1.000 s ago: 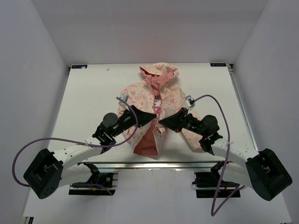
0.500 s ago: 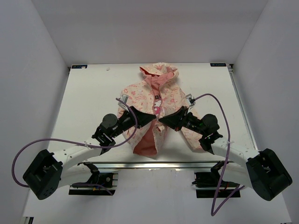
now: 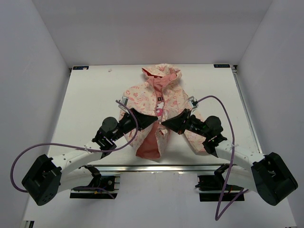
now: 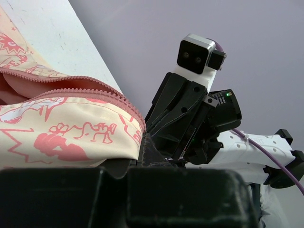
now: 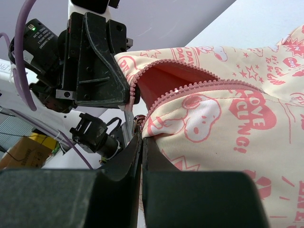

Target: Zip up the jacket

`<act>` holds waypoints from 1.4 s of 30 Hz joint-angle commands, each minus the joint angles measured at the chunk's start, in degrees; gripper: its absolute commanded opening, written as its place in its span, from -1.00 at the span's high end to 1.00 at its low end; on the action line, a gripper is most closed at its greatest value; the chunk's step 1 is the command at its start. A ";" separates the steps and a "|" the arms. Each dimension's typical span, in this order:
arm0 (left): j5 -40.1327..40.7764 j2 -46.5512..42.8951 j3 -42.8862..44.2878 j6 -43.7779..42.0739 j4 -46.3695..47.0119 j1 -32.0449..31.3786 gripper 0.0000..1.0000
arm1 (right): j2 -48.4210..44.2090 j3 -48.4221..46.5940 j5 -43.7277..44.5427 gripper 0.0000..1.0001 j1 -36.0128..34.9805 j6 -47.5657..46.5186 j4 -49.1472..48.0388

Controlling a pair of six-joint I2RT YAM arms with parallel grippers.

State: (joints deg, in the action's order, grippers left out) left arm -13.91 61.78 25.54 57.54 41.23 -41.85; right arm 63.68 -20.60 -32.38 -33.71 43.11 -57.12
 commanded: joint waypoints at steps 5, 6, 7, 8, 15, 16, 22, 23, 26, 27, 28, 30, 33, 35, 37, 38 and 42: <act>-0.68 0.36 -0.49 0.82 3.59 -0.08 1.00 | -1.28 -1.29 -0.32 1.00 0.14 0.21 -4.75; -0.59 0.53 -0.49 0.91 3.33 -0.17 1.00 | -1.28 -1.20 -0.14 1.00 0.14 0.39 -5.27; -0.24 0.62 -0.58 0.91 3.24 -0.34 1.00 | -1.19 -1.28 -0.05 1.00 0.14 0.48 -5.63; -0.24 0.54 -0.75 0.91 3.24 -0.43 1.00 | -1.10 -1.28 0.30 1.00 0.14 0.57 -5.98; -0.15 0.62 -0.93 0.91 3.94 -0.52 1.00 | -0.40 -1.72 0.04 1.00 0.14 1.71 -8.00; -0.32 0.80 -0.93 0.91 4.20 -0.61 1.00 | -0.31 -1.81 0.21 1.00 0.14 1.71 -7.83; -0.41 0.45 -1.19 1.08 4.91 -0.52 1.00 | 0.66 -2.43 -0.58 1.00 0.14 1.71 -7.39; -0.24 0.36 -1.11 1.08 4.74 -0.52 1.00 | 0.66 -2.43 -0.40 1.00 0.23 1.54 -6.87; 0.20 -0.25 -1.37 1.08 4.47 -0.52 1.00 | 0.57 -2.34 -0.23 1.00 0.23 1.45 -6.25; 0.29 -0.43 -1.54 1.17 4.82 -0.61 1.00 | 0.48 -2.17 -0.14 1.00 0.14 1.45 -6.25; 0.29 -0.52 -1.55 1.17 4.91 -0.61 1.00 | 0.39 -2.08 -0.05 1.00 0.14 1.62 -6.42; 0.29 -0.43 -1.20 1.00 4.30 -0.69 1.00 | 0.31 -1.99 -0.05 1.00 0.14 1.80 -6.94; 0.03 0.18 -1.28 1.17 4.82 -0.61 1.00 | 0.48 -2.08 -0.14 1.00 0.05 2.41 -7.74; 0.11 0.71 -1.37 1.26 5.00 -0.78 1.00 | 0.57 -2.34 -0.05 1.00 -0.04 2.50 -8.09; 0.03 1.24 -1.46 1.43 5.96 -0.87 1.00 | 0.92 -2.60 0.04 1.00 -0.30 2.33 -8.00; -0.24 1.33 -1.37 1.52 6.31 -0.96 1.00 | 1.09 -2.86 -0.22 1.00 -0.39 2.15 -7.66; 0.03 1.42 -1.46 1.52 6.32 -1.05 1.00 | 1.62 -2.87 -0.32 1.00 -0.56 2.15 -7.83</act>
State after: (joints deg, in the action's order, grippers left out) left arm -13.91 63.57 24.23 58.96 45.28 -42.50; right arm 65.28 -20.97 -32.60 -33.89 44.91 -60.20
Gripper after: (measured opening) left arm 0.026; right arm 0.012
